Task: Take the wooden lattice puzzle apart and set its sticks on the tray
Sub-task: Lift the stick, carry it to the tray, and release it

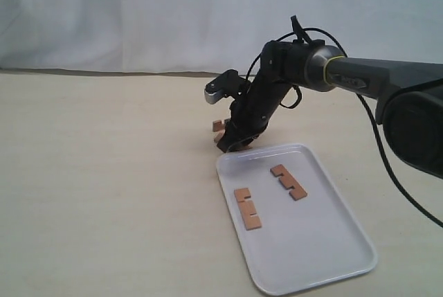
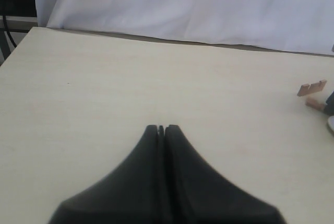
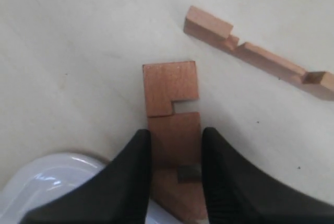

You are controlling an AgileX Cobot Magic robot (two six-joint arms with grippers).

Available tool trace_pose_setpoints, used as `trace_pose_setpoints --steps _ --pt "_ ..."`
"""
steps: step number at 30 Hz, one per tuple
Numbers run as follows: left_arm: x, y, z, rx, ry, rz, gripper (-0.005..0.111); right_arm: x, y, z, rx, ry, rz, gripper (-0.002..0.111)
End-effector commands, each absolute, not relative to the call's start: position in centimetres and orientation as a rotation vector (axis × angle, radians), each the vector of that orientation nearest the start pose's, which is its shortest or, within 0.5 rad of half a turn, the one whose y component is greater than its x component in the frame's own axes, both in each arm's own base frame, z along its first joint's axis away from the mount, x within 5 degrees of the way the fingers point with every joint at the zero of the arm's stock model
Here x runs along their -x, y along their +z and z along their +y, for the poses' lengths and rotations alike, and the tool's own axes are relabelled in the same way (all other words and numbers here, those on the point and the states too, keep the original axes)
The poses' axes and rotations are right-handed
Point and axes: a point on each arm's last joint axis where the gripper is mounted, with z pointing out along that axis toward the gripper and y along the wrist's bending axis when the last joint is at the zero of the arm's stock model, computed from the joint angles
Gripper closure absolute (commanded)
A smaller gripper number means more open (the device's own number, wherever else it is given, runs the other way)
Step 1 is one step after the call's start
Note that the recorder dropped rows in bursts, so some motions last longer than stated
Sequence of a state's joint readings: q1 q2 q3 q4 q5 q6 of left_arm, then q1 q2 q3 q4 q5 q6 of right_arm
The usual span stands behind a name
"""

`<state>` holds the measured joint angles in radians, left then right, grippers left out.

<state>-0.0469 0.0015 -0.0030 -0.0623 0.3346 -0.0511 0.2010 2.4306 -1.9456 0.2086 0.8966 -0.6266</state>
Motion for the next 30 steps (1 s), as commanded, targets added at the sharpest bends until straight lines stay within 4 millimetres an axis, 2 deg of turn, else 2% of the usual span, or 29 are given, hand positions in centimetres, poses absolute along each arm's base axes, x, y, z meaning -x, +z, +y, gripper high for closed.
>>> trace_pose_setpoints --steps 1,11,19,23,30 --pt "-5.4 18.4 -0.4 0.046 -0.129 1.805 0.107 -48.8 13.3 12.1 1.028 0.266 2.593 0.104" --pt "-5.4 18.4 -0.4 0.046 -0.129 1.805 0.107 -48.3 16.1 14.3 1.077 0.270 2.486 0.104" --pt "-5.4 18.4 -0.4 0.046 -0.129 1.805 0.107 -46.8 20.2 14.0 1.061 0.293 2.521 0.104" --pt "-5.4 18.4 -0.4 0.046 -0.129 1.805 0.107 -45.7 21.0 13.4 1.005 0.260 2.595 0.104" --pt "-5.4 18.4 -0.4 0.046 -0.129 1.805 0.107 -42.2 20.4 12.2 0.918 0.236 2.668 0.104"
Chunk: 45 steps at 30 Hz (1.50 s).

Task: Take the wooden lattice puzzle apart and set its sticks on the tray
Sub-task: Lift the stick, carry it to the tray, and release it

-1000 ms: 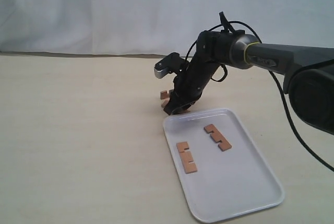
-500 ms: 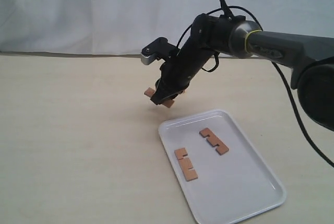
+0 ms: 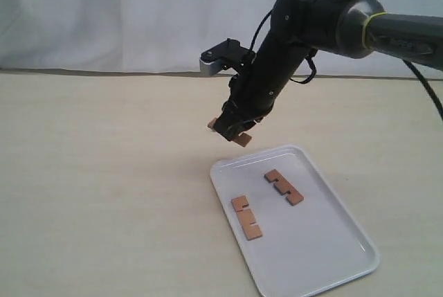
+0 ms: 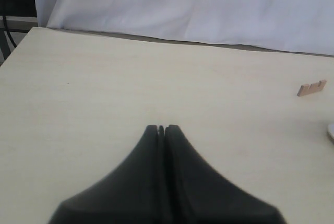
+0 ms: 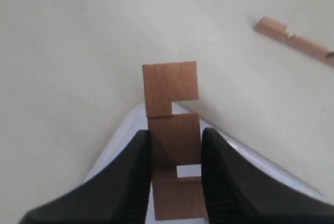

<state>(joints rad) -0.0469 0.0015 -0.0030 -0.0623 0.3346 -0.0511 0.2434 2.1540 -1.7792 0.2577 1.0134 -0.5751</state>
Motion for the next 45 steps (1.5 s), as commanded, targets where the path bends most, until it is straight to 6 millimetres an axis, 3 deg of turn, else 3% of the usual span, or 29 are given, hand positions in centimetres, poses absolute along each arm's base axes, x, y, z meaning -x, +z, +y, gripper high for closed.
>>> trace_pose_setpoints --steps 1,7,13,20,34,38,40,41,43,45 --pt "-5.4 18.4 -0.4 0.046 -0.129 1.808 0.107 -41.6 20.1 11.9 0.902 0.226 2.681 0.104" --pt "-5.4 18.4 -0.4 0.046 -0.129 1.808 0.107 -38.6 19.8 11.0 0.769 0.211 2.707 0.104" --pt "-5.4 18.4 -0.4 0.046 -0.129 1.808 0.107 -36.7 17.8 10.5 0.652 0.202 2.762 0.104" --pt "-5.4 18.4 -0.4 0.046 -0.129 1.808 0.107 -36.0 15.9 10.0 0.476 0.182 2.775 0.104" --pt "-5.4 18.4 -0.4 0.047 -0.131 1.808 0.107 -36.0 14.7 10.1 0.454 0.203 2.817 0.103" --pt "-5.4 18.4 -0.4 0.047 -0.131 1.808 0.107 -36.1 14.4 10.2 0.440 0.216 2.821 0.090" --pt "-5.4 18.4 -0.4 0.047 -0.131 1.808 0.107 -36.1 14.4 10.3 0.414 0.239 2.817 0.077" --pt "-5.4 18.4 -0.4 0.047 -0.131 1.808 0.107 -36.2 14.5 10.4 0.420 0.240 2.810 0.065" --pt "-5.4 18.4 -0.4 0.047 -0.131 1.808 0.107 -36.4 14.8 10.4 0.421 0.233 2.784 0.055" --pt "-5.4 18.4 -0.4 0.047 -0.131 1.808 0.107 -36.4 15.5 10.4 0.432 0.229 2.754 0.053"
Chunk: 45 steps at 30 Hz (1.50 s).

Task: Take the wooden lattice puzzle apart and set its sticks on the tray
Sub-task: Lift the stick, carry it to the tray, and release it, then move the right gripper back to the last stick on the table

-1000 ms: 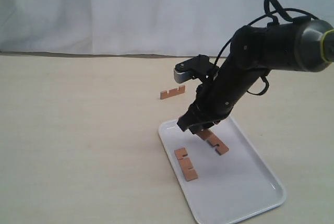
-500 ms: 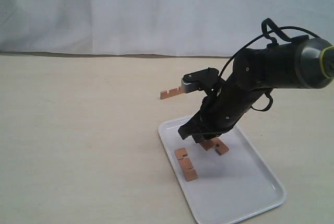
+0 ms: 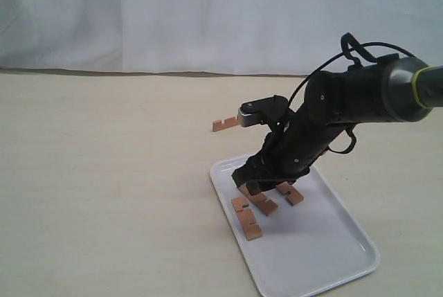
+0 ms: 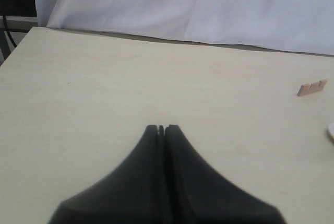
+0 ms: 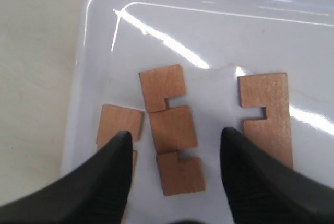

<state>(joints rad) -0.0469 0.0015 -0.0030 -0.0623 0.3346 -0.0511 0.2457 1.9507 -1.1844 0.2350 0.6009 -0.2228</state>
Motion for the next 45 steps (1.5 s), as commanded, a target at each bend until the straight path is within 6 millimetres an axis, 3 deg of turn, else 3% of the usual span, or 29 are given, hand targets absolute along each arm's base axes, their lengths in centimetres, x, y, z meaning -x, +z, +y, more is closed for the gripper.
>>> trace_pose_setpoints --steps 1,8,14,20,23,24,32,39,45 --pt "-5.4 18.4 -0.4 0.047 -0.131 1.808 0.107 -36.5 15.8 10.4 0.440 0.227 2.739 0.054" --pt "-5.4 18.4 -0.4 0.047 -0.131 1.808 0.107 -36.5 18.7 10.2 0.659 0.152 2.592 0.054" --pt "-5.4 18.4 -0.4 0.047 -0.131 1.808 0.107 -40.2 20.8 11.1 0.697 0.154 2.567 0.054" --pt "-5.4 18.4 -0.4 0.047 -0.131 1.808 0.107 -47.0 19.9 12.5 0.815 0.087 2.614 0.053" --pt "-5.4 18.4 -0.4 0.047 -0.131 1.808 0.107 -49.4 17.8 12.9 0.982 0.042 2.642 0.035" --pt "-5.4 18.4 -0.4 0.047 -0.131 1.808 0.107 -49.8 17.6 12.9 1.016 0.029 2.631 0.034" --pt "-5.4 18.4 -0.4 0.047 -0.131 1.808 0.107 -51.4 15.9 13.1 1.365 -0.099 2.422 0.035" --pt "-5.4 18.4 -0.4 0.047 -0.131 1.808 0.107 -51.8 14.1 13.1 1.529 -0.148 2.318 0.035" --pt "-5.4 18.4 -0.4 0.047 -0.131 1.806 0.107 -52.1 13.1 13.1 1.544 -0.168 2.297 0.035"
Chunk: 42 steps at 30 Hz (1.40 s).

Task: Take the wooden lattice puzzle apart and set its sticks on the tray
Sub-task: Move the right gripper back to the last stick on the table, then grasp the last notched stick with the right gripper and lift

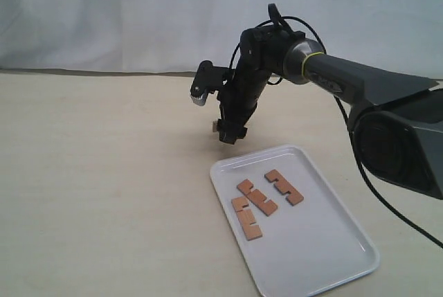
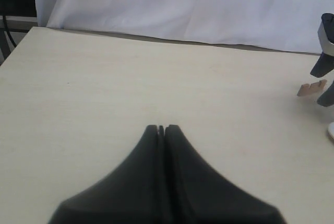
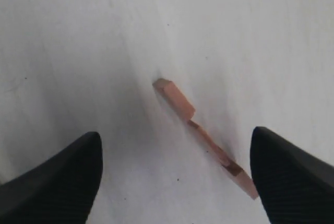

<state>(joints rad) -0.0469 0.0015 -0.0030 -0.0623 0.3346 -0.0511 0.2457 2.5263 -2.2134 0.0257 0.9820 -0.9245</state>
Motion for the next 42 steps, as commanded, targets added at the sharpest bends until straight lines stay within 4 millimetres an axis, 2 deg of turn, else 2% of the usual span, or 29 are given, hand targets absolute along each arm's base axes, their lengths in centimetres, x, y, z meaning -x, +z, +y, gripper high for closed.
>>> trace_pose_setpoints --steps 1,3,6,8,13,14,19,25,27,33,36,39,42 --pt "-5.4 18.4 -0.4 0.047 -0.131 1.806 0.107 -52.2 12.9 13.1 1.546 -0.174 2.295 0.035" --pt "-5.4 18.4 -0.4 0.047 -0.131 1.806 0.107 -52.3 12.7 13.1 1.546 -0.174 2.295 0.036" --pt "-5.4 18.4 -0.4 0.047 -0.131 1.806 0.107 -52.3 12.5 13.1 1.546 -0.174 2.295 0.046" --pt "-5.4 18.4 -0.4 0.047 -0.131 1.806 0.107 -52.4 12.4 13.1 1.542 -0.177 2.290 0.059" --pt "-5.4 18.4 -0.4 0.047 -0.131 1.806 0.107 -52.6 12.5 13.2 1.531 -0.189 2.267 0.101" --pt "-5.4 18.4 -0.4 0.047 -0.131 1.806 0.107 -52.6 12.5 13.2 1.527 -0.189 2.268 0.104" --pt "-5.4 18.4 -0.4 0.047 -0.131 1.806 0.107 -52.4 12.7 13.3 1.471 -0.164 2.312 0.104" --pt "-5.4 18.4 -0.4 0.047 -0.131 1.806 0.107 -52.3 15.3 13.3 1.208 -0.114 2.406 0.104" --pt "-5.4 18.4 -0.4 0.047 -0.131 1.806 0.107 -51.9 15.9 13.2 1.177 -0.096 2.451 0.104" --pt "-5.4 18.4 -0.4 0.046 -0.129 1.807 0.107 -50.3 18.1 12.6 1.089 -0.015 2.608 0.104" --pt "-5.4 18.4 -0.4 0.046 -0.129 1.807 0.107 -49.3 19.7 11.9 1.011 0.085 2.690 0.104" --pt "-5.4 18.4 -0.4 0.046 -0.129 1.807 0.107 -48.2 21.0 10.5 0.918 0.098 2.741 0.104" --pt "-5.4 18.4 -0.4 0.046 -0.129 1.807 0.107 -46.0 21.9 9.2 0.888 0.095 2.761 0.104"
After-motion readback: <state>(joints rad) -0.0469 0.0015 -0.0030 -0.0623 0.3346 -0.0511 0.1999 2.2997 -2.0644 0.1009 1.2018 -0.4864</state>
